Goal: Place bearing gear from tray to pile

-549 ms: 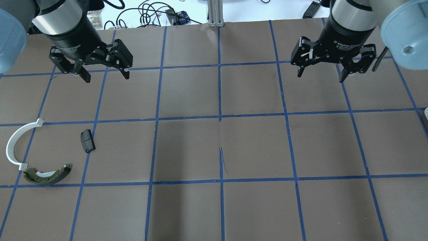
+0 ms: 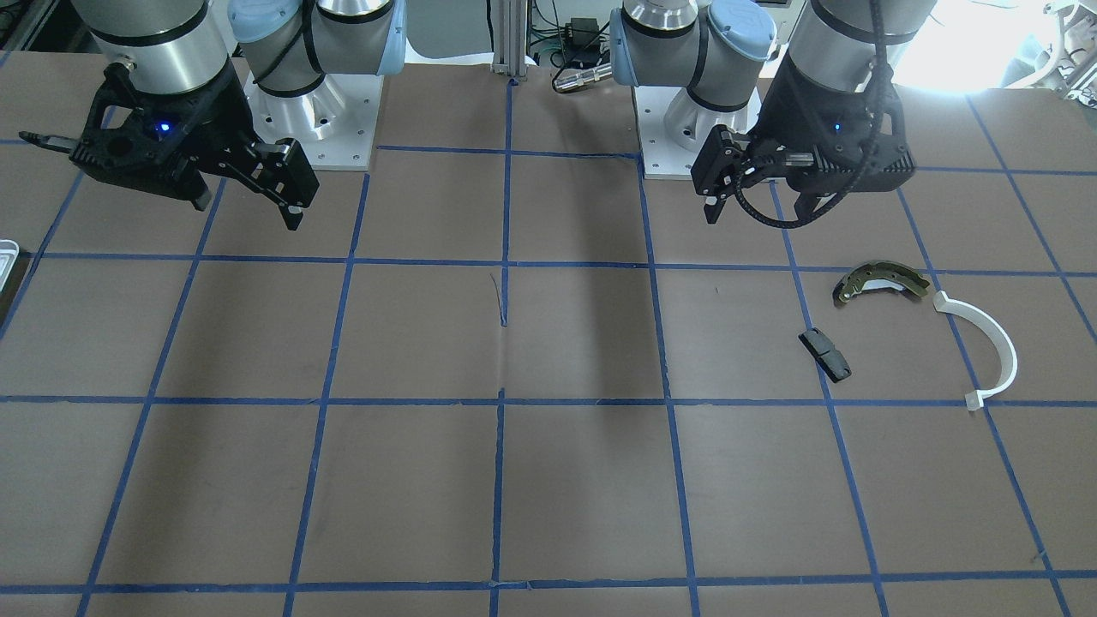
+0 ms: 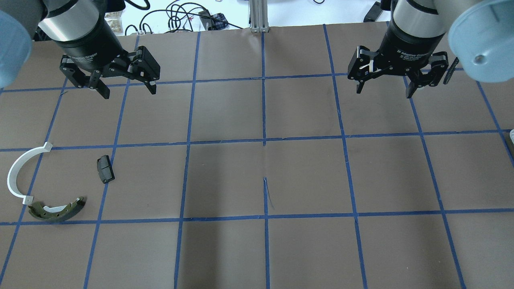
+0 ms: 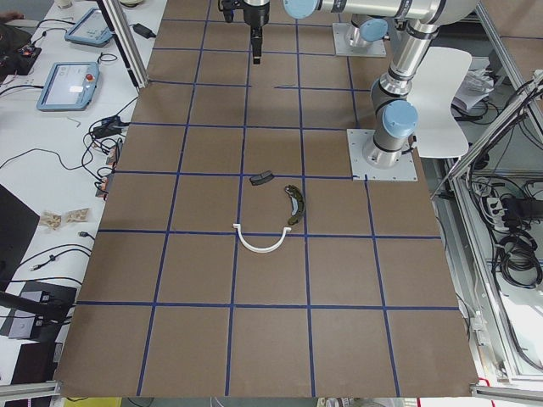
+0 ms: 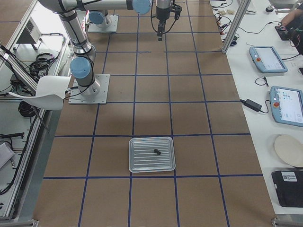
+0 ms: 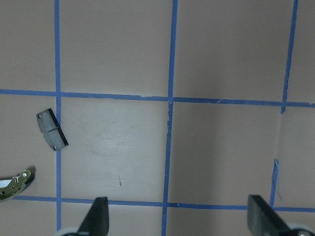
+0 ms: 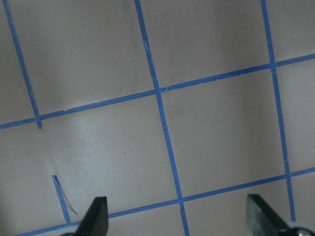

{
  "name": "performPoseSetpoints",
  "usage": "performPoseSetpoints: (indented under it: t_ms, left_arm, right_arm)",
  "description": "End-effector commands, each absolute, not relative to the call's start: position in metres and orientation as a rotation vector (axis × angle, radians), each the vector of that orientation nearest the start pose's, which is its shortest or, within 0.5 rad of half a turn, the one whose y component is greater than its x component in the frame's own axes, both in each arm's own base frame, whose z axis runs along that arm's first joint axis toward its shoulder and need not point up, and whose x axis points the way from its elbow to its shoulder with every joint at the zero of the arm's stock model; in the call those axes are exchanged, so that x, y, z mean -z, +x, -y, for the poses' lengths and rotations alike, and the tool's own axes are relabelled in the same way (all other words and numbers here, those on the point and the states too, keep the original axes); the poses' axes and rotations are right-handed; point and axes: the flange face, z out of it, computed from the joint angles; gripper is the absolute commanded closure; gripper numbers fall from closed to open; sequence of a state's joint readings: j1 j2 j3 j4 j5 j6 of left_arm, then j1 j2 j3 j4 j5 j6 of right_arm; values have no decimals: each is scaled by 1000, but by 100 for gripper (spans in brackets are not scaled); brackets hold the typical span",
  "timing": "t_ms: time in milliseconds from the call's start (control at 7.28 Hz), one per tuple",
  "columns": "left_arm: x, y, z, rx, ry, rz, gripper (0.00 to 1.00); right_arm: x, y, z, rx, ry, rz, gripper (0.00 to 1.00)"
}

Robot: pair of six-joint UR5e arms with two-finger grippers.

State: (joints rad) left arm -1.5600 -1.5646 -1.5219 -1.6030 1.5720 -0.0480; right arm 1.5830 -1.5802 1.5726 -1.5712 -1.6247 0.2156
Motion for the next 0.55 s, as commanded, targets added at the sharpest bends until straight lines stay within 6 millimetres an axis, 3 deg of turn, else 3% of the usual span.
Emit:
performPoseSetpoints:
  t_ms: [0, 137, 412]
  left_arm:
    - [-511, -128, 493, 34, -92, -3139, 0]
    - [-511, -128, 493, 34, -92, -3139, 0]
    - [-511, -128, 493, 34, -92, -3139, 0]
  right_arm:
    - [-503, 96, 496, -25, 375, -3191, 0]
    - [-512, 46, 500, -77, 269, -3193, 0]
    - [-518, -57, 496, -108, -158, -3232, 0]
